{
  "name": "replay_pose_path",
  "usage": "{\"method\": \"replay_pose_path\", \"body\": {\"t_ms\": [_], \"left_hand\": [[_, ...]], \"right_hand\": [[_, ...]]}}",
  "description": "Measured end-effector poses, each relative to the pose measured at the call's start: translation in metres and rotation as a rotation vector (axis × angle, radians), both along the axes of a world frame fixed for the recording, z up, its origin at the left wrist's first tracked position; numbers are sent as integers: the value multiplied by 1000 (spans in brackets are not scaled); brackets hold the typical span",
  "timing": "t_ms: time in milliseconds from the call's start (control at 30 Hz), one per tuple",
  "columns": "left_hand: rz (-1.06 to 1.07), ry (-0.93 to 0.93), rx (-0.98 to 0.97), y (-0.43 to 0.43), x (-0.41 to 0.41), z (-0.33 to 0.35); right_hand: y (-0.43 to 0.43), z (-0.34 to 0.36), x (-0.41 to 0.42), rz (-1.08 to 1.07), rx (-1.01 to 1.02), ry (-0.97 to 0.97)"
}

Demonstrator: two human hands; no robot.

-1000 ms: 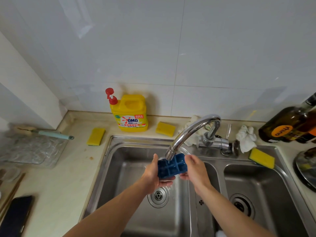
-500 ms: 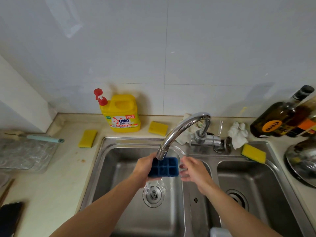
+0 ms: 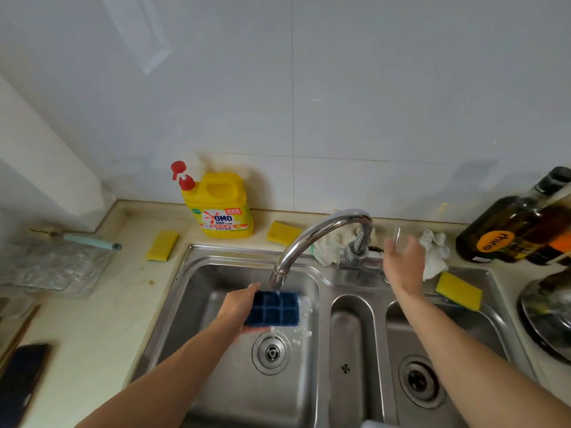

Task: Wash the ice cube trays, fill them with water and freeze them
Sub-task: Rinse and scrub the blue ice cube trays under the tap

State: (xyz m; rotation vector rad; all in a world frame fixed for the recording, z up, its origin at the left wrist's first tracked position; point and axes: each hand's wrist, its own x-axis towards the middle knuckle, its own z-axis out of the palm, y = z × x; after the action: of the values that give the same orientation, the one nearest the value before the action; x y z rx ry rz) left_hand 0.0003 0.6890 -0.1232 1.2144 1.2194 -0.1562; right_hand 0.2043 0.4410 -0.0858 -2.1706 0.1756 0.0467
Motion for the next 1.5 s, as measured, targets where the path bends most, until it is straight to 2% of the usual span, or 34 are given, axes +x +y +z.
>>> {"method": "replay_pose_path", "body": {"t_ms": [100, 200, 300, 433, 533, 733, 867, 1067, 1167, 1233, 1333, 1500], "left_hand": [[30, -18, -9, -7, -4, -1], [55, -19, 0, -13, -11, -3], [71, -15, 0, -18, -15, -6], [71, -18, 7, -26, -14, -9], [60, -43, -27, -37, -11, -8], [-11, -136, -98, -61, -4, 3], [-89, -228, -129, -76, -4, 13], [-266, -402, -115, -80, -10, 22], [-321, -427, -84, -76, -12, 17], [-334, -395, -45, -70, -14, 7], [-287, -235, 22, -55, -20, -12], [-369, -25, 136, -15, -38, -38]], "right_hand": [[-3, -1, 16, -17, 88, 149], [10, 2, 22, 83, 184, 201], [11, 7, 22, 174, 170, 226], [-1, 8, 3, 247, 85, 138], [6, 6, -37, 340, 95, 85], [6, -9, -103, 517, 59, 383], [-5, 4, -123, 563, 245, 719], [-13, 13, -136, 530, 350, 735], [-12, 7, -145, 496, 303, 649], [-8, 3, -153, 501, 130, 492], [-2, 2, -164, 584, -110, 278], [6, 9, -179, 661, -195, -23]]}}
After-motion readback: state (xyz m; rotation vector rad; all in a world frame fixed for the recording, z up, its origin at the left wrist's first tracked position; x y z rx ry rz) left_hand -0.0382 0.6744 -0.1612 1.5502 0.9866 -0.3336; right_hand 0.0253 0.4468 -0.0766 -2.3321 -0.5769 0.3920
